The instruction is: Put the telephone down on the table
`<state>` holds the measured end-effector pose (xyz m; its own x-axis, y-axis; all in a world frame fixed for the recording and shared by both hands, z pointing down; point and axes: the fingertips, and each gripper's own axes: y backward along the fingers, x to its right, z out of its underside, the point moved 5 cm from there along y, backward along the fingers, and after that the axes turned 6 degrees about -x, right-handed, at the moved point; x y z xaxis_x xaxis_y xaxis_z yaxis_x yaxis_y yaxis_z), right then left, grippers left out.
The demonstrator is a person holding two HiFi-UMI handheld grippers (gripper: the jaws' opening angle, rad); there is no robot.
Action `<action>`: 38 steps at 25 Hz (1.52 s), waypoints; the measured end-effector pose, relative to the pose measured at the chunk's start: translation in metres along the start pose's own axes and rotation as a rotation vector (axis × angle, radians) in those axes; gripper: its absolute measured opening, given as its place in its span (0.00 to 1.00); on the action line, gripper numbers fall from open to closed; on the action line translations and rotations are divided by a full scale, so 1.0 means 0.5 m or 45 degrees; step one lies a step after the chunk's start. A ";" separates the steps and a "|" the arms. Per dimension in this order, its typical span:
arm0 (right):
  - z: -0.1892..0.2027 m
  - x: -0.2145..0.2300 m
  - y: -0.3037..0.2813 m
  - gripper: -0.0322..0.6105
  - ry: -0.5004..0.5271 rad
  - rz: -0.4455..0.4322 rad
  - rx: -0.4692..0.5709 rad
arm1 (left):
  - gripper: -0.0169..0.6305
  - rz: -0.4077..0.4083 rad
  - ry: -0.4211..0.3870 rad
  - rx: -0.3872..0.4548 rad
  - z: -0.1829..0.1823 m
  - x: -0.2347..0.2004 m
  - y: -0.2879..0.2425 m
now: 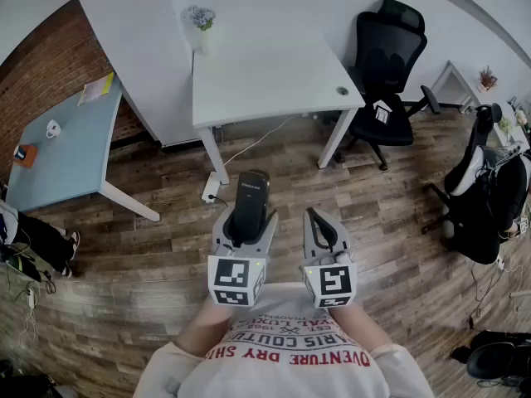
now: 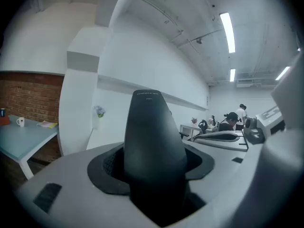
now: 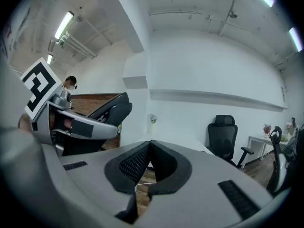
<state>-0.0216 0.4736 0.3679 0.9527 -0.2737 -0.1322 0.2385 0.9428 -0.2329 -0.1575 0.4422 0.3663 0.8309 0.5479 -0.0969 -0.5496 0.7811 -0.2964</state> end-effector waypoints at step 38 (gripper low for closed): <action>0.030 0.243 -0.265 0.09 -0.118 -0.272 -0.084 | 0.49 -0.183 0.086 -0.110 -0.056 -0.018 -0.306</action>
<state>0.0654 0.3182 0.3974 0.8959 -0.4439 0.0151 0.4265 0.8501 -0.3089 -0.0784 0.3096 0.3860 0.9059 0.4088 -0.1104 -0.4176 0.8196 -0.3923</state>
